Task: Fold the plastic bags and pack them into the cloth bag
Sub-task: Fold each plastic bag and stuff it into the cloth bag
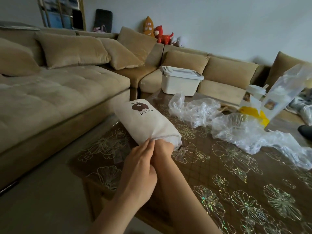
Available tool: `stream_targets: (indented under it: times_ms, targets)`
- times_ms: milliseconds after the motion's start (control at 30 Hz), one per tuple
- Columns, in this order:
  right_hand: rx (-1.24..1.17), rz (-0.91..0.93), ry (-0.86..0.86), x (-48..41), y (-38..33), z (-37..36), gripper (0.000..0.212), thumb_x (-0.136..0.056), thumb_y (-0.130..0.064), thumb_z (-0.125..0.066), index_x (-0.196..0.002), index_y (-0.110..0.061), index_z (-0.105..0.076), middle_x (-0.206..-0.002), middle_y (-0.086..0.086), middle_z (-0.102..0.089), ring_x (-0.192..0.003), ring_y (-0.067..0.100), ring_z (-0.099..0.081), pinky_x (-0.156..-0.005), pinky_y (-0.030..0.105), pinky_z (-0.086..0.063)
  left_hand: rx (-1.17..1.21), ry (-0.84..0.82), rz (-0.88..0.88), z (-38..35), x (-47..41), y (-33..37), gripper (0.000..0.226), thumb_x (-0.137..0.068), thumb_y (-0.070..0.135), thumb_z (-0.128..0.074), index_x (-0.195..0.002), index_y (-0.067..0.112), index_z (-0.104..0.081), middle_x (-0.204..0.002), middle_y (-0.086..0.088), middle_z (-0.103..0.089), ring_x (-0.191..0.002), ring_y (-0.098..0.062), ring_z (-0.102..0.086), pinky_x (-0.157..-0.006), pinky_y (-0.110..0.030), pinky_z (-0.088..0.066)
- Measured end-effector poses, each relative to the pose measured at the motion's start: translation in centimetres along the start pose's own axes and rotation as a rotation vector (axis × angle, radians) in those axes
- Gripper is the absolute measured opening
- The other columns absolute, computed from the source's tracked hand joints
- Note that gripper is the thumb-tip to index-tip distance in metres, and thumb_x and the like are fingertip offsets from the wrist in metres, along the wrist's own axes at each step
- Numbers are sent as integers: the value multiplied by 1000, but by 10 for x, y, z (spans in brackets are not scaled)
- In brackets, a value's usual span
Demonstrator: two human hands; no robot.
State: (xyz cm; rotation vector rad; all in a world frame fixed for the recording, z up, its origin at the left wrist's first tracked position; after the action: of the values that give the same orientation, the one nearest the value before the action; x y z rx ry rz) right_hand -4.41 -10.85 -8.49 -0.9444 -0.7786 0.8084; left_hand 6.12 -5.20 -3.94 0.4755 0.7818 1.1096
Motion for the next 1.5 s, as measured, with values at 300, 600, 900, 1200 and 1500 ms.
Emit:
stream_targets:
  times_ms: [300, 600, 900, 1200, 1500]
  targets:
    - [-686, -273, -487, 36, 34, 1, 18, -97, -12, -40, -103, -2, -54, -117, 19, -60, -98, 29, -60, -88, 38, -48, -313, -183, -101, -25, 0, -23, 57, -96, 17, -42, -148, 25, -23, -158, 8, -11, -143, -12, -10, -118, -32, -11]
    - [383, 235, 397, 3, 32, 198, 24, -84, 3, -52, -104, -8, -58, -123, 17, -52, -96, 26, -59, -75, 32, -47, -263, 133, -257, -10, -4, 34, 19, -63, -4, -74, -80, 4, -71, -105, -15, -66, -93, -30, -65, -79, -45, -54]
    - [1217, 512, 365, -41, 31, 209, 54, -90, -11, -48, -142, -6, -36, -152, 12, -28, -146, 25, -10, -118, 40, 1, -53, -66, -347, -56, -4, 96, 30, -94, 10, -47, -121, 18, -57, -139, 8, -40, -120, -8, -45, -89, -17, -42]
    - [809, 1201, 207, 143, 46, 203, 33, -96, -24, -43, -94, -16, -74, -109, -3, -68, -117, 11, -54, -98, 31, -41, 32, 92, -381, -55, 3, 114, 27, -92, 18, -41, -104, 11, -65, -107, 0, -65, -99, -15, -60, -87, -24, -40]
    - [305, 634, 349, 124, 95, 267, 22, -86, -15, -53, -94, -34, -60, -111, -12, -62, -100, 4, -60, -84, 18, -49, -164, -388, -348, -129, 48, 120, 49, -100, 39, -33, -146, 23, -31, -153, 9, -25, -143, -9, -15, -110, -20, 1]
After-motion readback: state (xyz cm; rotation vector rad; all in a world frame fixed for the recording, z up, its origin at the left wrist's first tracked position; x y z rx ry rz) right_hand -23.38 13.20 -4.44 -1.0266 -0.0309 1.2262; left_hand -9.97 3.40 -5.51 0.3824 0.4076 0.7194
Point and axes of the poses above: each hand's wrist, its own x-axis away from the middle knuckle, its own z-axis out of the back of the hand, y = z × x, the point moved 10 cm from there along -x, towards the middle knuckle
